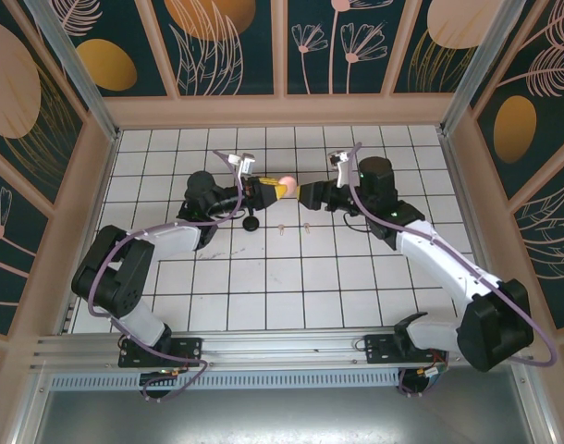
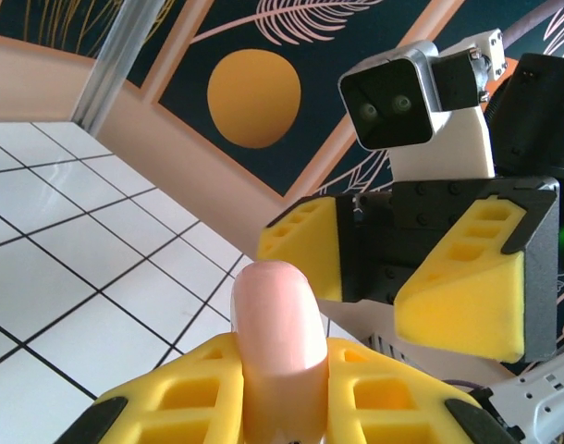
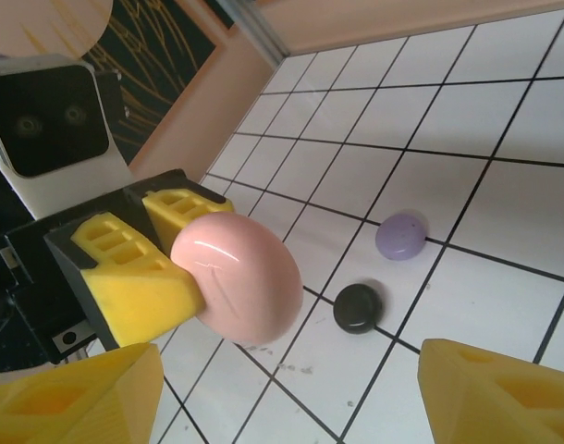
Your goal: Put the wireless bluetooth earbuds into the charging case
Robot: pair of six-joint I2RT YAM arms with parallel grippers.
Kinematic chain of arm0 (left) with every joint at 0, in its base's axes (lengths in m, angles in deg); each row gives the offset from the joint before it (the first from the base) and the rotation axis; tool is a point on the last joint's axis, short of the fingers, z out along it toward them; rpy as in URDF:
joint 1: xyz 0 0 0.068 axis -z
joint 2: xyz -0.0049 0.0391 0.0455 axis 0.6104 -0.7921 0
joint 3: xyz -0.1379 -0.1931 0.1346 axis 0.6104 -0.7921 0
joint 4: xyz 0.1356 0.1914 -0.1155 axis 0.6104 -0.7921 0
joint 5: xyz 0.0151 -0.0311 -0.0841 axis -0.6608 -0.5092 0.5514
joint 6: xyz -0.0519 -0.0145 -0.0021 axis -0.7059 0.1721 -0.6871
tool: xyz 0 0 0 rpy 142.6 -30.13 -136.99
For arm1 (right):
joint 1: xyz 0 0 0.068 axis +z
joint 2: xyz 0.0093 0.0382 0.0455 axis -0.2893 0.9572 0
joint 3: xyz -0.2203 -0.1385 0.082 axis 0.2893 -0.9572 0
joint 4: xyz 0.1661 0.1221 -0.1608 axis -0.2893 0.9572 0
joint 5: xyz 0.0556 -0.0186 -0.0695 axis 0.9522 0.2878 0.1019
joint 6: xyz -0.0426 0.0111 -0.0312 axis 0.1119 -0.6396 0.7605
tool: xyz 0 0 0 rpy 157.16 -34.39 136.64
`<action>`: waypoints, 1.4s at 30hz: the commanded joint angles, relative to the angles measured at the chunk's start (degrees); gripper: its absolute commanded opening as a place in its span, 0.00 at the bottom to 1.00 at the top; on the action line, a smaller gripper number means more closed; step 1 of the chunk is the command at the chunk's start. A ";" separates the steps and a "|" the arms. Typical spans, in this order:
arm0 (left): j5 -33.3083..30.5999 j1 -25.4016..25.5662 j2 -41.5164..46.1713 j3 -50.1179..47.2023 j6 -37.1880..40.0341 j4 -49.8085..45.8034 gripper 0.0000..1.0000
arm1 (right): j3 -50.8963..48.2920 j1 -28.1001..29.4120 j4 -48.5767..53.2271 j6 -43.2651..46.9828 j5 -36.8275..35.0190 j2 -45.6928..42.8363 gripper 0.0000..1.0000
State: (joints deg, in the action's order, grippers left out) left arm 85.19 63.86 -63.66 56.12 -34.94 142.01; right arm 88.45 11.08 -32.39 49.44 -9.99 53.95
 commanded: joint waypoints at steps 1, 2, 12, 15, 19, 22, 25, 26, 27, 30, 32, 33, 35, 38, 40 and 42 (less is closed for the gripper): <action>2.54 0.04 1.51 1.79 1.48 -0.90 0.00 | 3.08 1.40 -2.55 2.45 1.78 1.78 0.73; 2.69 0.04 1.56 1.87 1.49 -0.88 0.00 | 3.49 1.70 -2.52 2.45 1.42 2.24 0.72; 3.32 0.04 3.26 1.62 1.53 -1.26 0.00 | 3.36 1.03 -2.57 2.21 -2.92 4.93 0.67; 3.49 0.04 4.03 1.34 1.54 -1.30 0.00 | 2.21 -0.04 -3.02 1.58 -4.23 5.44 0.65; 3.68 0.17 4.89 0.75 1.66 -1.39 0.00 | 0.80 -1.59 -3.98 -0.07 -4.84 5.60 0.63; 3.68 0.22 5.27 0.39 1.71 -1.39 0.00 | 0.58 -2.06 -3.59 -0.52 -4.78 5.34 0.63; 3.53 0.22 5.29 0.12 1.92 -1.39 0.00 | 0.39 -2.32 -2.87 -0.45 -4.30 3.99 0.62; 3.47 0.22 5.21 0.12 1.96 -1.39 0.00 | 0.01 -2.36 -2.95 -0.51 -3.78 3.07 0.62; 3.49 0.22 5.12 0.12 1.94 -1.39 0.00 | -0.39 -2.46 -3.15 -0.60 -3.34 2.13 0.62; 3.51 0.24 4.94 0.10 1.86 -1.22 0.00 | -1.79 -2.68 -4.11 -1.04 0.13 -1.14 0.61; 3.51 0.22 4.85 0.11 1.84 -1.05 0.00 | -2.51 -2.75 -5.47 -1.39 4.11 -2.58 0.60; 3.51 0.22 4.79 0.25 1.71 -0.91 0.00 | -2.74 -2.71 -6.18 -1.72 5.63 -2.83 0.59; 3.51 0.31 4.76 0.27 1.34 -0.52 0.00 | -2.84 -2.68 -7.54 -2.73 7.81 -2.66 0.55; 3.60 0.39 4.68 0.39 0.81 0.16 0.00 | -3.01 -2.65 -9.73 -4.11 8.52 -1.98 0.50; 3.64 0.56 4.76 0.47 0.61 0.35 0.00 | -2.91 -2.65 -10.85 -4.70 8.52 -1.36 0.47; 3.51 0.65 4.76 0.48 0.51 0.36 0.00 | -2.54 -2.61 -11.45 -5.14 8.67 -0.57 0.46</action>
State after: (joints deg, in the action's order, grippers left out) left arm 87.53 64.10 -59.49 56.42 -34.43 139.28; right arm 86.20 8.66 -39.58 45.68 -3.72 52.37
